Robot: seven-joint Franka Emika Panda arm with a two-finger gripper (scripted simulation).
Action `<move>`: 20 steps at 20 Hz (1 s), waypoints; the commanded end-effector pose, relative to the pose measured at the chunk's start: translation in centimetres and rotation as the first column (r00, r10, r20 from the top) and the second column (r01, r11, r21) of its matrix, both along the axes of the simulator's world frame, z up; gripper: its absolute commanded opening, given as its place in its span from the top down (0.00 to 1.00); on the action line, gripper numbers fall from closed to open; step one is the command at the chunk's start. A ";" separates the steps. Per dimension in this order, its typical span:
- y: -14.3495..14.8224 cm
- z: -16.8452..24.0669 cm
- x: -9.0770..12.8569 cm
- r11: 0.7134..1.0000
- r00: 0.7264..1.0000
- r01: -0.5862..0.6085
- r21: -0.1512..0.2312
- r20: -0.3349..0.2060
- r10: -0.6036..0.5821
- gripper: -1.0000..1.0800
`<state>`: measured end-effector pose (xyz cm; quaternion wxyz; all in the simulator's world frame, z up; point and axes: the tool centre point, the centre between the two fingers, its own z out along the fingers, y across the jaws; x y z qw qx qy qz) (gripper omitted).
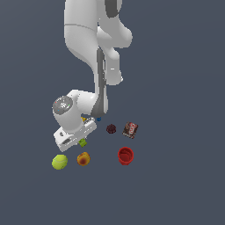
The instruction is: Pick up a designated object from a clutter of objects.
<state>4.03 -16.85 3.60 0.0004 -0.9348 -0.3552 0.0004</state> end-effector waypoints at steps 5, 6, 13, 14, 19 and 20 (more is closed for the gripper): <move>0.1 3.9 -1.4 1.000 1.000 0.000 0.000 0.001 0.000 1.00; 0.1 4.6 -1.7 1.000 1.000 0.000 0.000 0.001 0.000 1.00; 0.2 10.8 -4.0 1.000 1.000 0.000 0.000 0.001 0.000 1.00; 0.2 11.7 -4.4 1.000 1.000 0.000 0.000 0.001 0.000 1.00; 0.3 16.4 -6.1 1.000 1.000 0.000 0.000 0.001 0.000 1.00; 0.3 17.3 -6.5 1.000 1.000 0.000 0.000 0.001 0.000 1.00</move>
